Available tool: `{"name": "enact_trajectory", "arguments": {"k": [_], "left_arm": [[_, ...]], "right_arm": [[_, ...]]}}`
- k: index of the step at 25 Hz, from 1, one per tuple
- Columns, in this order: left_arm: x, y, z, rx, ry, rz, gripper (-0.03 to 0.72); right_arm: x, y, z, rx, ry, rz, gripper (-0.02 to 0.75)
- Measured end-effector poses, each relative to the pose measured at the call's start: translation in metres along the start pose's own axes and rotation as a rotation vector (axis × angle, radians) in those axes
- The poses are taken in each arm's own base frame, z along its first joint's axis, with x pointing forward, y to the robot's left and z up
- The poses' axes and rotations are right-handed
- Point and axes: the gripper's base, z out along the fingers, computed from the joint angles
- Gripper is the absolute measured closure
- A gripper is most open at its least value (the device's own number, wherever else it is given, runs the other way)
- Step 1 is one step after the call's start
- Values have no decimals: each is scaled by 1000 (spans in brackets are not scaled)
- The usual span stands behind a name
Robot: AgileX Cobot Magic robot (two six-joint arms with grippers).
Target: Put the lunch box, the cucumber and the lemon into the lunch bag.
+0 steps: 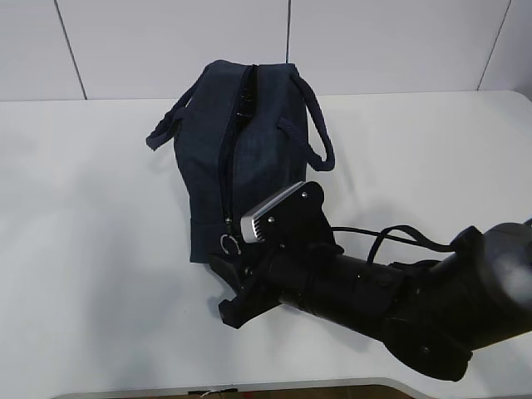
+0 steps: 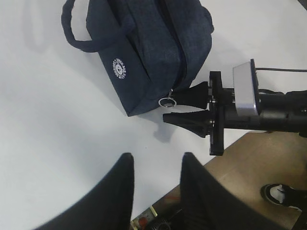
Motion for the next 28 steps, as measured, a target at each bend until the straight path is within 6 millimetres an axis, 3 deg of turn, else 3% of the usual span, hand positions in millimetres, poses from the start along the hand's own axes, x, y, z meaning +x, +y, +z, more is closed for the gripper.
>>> {"name": "enact_trajectory", "arguments": {"k": [20, 28], "left_arm": [[-1, -2, 0, 23, -11, -15, 475], [-1, -2, 0, 27, -12, -15, 475]], "right_arm": [[7, 0, 6, -4, -61, 18, 407], [8, -1, 6, 0, -62, 22, 492]]}}
